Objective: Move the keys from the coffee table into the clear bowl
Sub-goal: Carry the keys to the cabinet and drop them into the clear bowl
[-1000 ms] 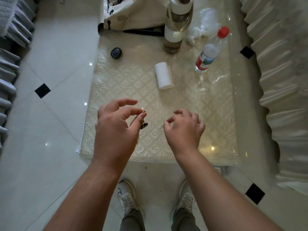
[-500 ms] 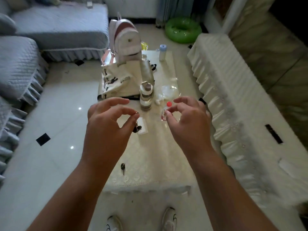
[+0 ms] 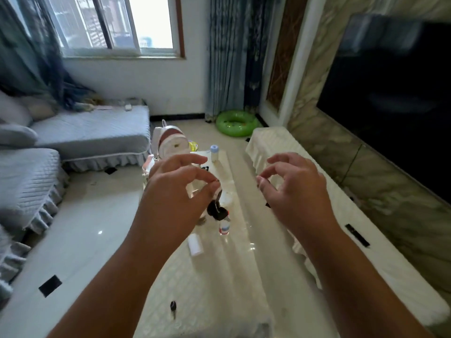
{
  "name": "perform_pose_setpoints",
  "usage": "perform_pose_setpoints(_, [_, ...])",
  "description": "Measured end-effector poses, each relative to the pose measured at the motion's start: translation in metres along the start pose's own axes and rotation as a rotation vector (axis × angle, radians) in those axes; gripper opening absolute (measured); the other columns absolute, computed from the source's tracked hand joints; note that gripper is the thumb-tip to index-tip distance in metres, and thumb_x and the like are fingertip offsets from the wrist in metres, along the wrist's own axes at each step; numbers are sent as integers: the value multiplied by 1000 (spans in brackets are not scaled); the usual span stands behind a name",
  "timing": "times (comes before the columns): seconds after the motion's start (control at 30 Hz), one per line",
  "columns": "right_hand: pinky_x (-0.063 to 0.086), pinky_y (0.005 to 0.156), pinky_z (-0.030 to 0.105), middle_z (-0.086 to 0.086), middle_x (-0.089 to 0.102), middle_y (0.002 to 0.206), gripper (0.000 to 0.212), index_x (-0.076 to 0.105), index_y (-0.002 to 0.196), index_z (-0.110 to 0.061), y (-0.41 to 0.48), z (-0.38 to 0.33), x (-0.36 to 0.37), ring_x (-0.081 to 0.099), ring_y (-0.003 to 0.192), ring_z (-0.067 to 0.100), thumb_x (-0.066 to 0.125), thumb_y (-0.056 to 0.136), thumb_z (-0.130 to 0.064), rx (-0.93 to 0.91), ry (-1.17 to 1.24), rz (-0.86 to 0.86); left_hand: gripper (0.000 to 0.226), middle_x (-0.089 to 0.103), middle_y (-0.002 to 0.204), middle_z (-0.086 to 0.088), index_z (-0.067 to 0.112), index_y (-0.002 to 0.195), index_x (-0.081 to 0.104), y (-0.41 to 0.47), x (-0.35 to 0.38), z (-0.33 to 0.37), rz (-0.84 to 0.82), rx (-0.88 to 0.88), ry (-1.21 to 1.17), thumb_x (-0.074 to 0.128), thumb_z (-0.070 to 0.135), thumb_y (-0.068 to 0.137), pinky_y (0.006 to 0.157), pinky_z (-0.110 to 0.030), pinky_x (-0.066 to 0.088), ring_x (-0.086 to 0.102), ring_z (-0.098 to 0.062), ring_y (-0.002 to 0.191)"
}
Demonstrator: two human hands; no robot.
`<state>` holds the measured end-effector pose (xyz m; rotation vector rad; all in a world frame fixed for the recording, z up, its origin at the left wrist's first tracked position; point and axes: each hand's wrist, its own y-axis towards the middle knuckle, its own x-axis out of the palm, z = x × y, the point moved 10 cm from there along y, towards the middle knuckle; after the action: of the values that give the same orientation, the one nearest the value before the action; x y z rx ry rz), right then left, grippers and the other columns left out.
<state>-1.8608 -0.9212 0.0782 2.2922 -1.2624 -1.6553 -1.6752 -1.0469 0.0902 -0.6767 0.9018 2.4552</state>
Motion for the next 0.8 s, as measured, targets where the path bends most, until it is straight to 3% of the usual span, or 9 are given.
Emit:
perform_pose_setpoints(0.17, [42,97,46,-13,60,119,6,71,86,-30,-16,-25,-19,52,114,12,69,83,-35,59,-9,12,9,61,115,26,39,79,74,-4,-18,3,-43,61,-36,78,31,76,99,-35,39,50,-12,121])
perform_pose_setpoints(0.37, [42,89,38,-16,60,113,7,67,79,-30,-57,-53,-18,52,107,10,70,77,-36,210,-73,54,10,61,115,26,40,77,72,-11,-34,-13,-146,157,-91,78,33,75,88,-3,27,45,-5,119])
perform_pose_setpoints(0.47, [42,88,36,-17,60,111,7,64,77,-32,-85,-58,-21,51,106,8,68,76,-38,296,-135,75,10,60,115,28,41,78,71,-18,-33,-18,-227,215,-118,77,34,76,91,-3,23,42,2,118])
perform_pose_setpoints(0.63, [44,90,36,-18,59,109,9,62,76,-33,-148,-54,-44,52,106,6,68,76,-38,458,-184,157,8,60,116,25,38,80,74,-43,-9,-5,-404,308,-174,77,32,78,89,-1,24,47,-6,118])
perform_pose_setpoints(0.8, [48,87,41,-15,60,111,9,59,74,-32,-220,-45,-87,54,105,8,66,74,-36,614,-218,265,4,58,118,29,41,81,72,-83,19,33,-542,398,-224,75,39,78,89,-13,32,46,-5,117])
